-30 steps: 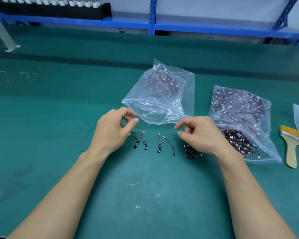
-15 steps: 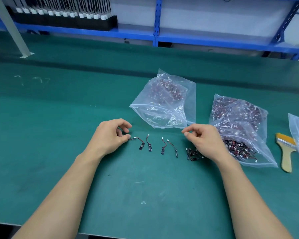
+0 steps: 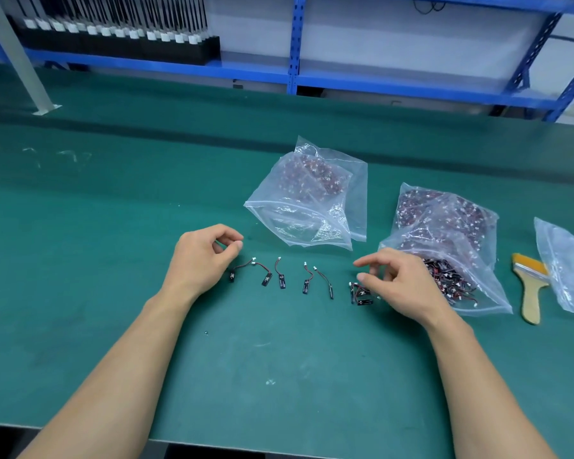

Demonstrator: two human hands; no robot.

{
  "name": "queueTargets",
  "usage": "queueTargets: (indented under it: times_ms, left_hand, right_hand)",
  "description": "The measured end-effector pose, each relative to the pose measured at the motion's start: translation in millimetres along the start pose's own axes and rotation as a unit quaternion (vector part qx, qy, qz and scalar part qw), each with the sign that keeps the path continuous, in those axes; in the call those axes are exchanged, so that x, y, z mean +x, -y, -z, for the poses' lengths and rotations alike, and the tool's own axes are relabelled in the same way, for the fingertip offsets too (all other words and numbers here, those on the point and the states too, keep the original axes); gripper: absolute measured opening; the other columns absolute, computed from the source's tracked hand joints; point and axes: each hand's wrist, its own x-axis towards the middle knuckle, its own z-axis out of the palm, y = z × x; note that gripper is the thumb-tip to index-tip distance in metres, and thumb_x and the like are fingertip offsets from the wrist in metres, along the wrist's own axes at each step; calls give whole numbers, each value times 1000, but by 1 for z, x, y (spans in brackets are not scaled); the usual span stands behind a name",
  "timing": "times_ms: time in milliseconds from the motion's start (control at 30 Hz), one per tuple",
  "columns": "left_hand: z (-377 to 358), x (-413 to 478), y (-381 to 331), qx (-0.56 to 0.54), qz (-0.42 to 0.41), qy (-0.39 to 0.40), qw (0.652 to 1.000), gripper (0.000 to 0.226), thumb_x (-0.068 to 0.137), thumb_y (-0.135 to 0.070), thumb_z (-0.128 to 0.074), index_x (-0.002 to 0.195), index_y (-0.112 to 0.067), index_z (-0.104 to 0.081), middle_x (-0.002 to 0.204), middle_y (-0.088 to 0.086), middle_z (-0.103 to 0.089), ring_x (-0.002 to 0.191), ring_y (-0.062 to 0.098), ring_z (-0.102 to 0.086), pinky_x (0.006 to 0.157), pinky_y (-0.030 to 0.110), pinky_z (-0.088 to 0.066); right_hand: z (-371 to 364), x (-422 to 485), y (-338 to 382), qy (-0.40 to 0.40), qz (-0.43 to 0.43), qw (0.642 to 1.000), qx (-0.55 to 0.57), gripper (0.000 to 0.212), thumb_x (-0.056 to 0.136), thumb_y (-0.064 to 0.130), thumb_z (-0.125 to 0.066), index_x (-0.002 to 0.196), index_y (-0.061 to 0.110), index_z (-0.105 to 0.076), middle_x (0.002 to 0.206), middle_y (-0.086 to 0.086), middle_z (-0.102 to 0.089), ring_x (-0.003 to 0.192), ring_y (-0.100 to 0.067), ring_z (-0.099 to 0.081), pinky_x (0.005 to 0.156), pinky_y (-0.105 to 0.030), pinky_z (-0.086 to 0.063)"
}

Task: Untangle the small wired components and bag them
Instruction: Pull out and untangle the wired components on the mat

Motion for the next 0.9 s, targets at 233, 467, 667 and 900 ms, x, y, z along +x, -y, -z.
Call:
queueTargets:
  times_ms: [233,467,667,900]
  left_hand:
    - [-3,0,-4,-9,-18,0,1000,27,87,-21,-73,75,-43,-65,79,-29,-65,56,4,-54,60,20,-40]
    - [-3,1,-2,-32,-18,-15,999,26,88,-21,-72,77,-44,-66,79,-27,-66,57,4,-54,60,17,-40]
    - [-2,0,-3,-51,-19,-9,998,24,88,-22,-72,78,-43,-68,80,-24,-67,57,4,-54,59,13,-39]
    - [-7,-8,-16,-123,-57,57,989,15,89,-17,-73,88,-33,-74,74,-19,-69,60,2,-55,58,11,-40]
  right_hand:
    - [1,-6,10,85,14,989,-118,16,76,36,-84,90,37,-76,91,15,-61,66,2,-53,69,-24,-40]
    - [4,-8,14,78,17,990,-116,14,74,19,-83,70,30,-75,67,13,-61,57,-6,-56,60,-18,-40]
    - [4,-6,17,69,-56,992,87,16,79,11,-84,70,20,-75,56,-5,-67,45,-17,-59,48,-24,-50]
    - [-19,2,55,92,-49,948,300,16,80,1,-79,72,14,-77,63,-10,-68,54,-19,-62,54,-24,-53]
